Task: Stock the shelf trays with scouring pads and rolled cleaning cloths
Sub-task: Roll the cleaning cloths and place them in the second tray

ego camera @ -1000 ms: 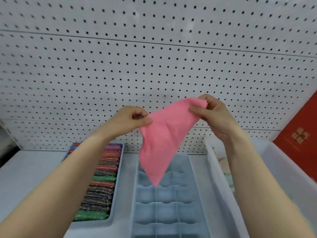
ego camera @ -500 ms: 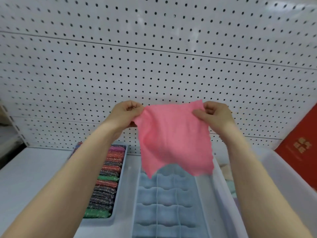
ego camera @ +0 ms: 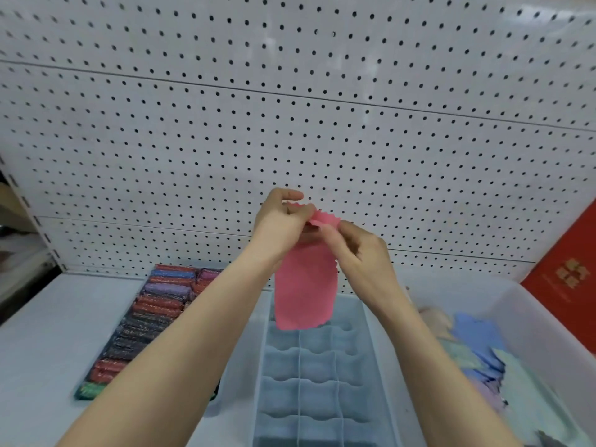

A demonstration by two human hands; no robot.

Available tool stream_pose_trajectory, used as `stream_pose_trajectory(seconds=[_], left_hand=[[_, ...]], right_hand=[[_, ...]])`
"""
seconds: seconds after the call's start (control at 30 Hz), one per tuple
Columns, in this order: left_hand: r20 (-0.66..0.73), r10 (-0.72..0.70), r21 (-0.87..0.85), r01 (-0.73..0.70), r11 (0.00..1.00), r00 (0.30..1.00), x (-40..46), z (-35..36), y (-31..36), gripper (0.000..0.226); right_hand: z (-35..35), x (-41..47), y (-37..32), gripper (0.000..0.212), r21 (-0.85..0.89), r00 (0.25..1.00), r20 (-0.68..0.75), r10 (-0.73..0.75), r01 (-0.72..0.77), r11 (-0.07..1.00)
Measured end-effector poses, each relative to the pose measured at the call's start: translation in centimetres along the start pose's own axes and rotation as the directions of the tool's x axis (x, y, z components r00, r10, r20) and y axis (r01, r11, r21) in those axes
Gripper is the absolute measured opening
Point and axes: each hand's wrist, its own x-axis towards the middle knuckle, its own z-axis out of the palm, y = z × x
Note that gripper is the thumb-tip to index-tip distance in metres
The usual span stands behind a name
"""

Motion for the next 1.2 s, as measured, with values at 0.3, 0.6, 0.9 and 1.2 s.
stream_pose_trajectory(seconds=[0.3,0.6,0.9,1.2], left_hand=[[0.01,-0.079,0.171,0.076,0.982,0.997,-0.5,-3.4,-2.5,0.077],[0.485,-0.244,-0.165,0.362,0.918,0.84,-0.5,-2.7,-4.4,0.049],[0.388,-0.036,-0.128,0.093,0.987,0.921,-1.5,-3.3,-3.1,0.021],[0.268,-0.066,0.077,0.047,0.996,0.961,-0.2,-3.0,-3.2,0.02]], right_hand=[[-2.6,0.8,-0.1,0.031,0.221,0.979,0.203,0.013,-0.059,0.974],[-6.3,1.1,-0.4,0.024,0.319,0.95,0.31,0.047,-0.151,0.936],[-6.6,0.2,0.6,0.009,0.179,0.958,0.237,0.16,-0.205,0.962],[-5.0,3.2,-0.1,0.014,-0.234,0.961,-0.003,0.278,-0.27,0.934]])
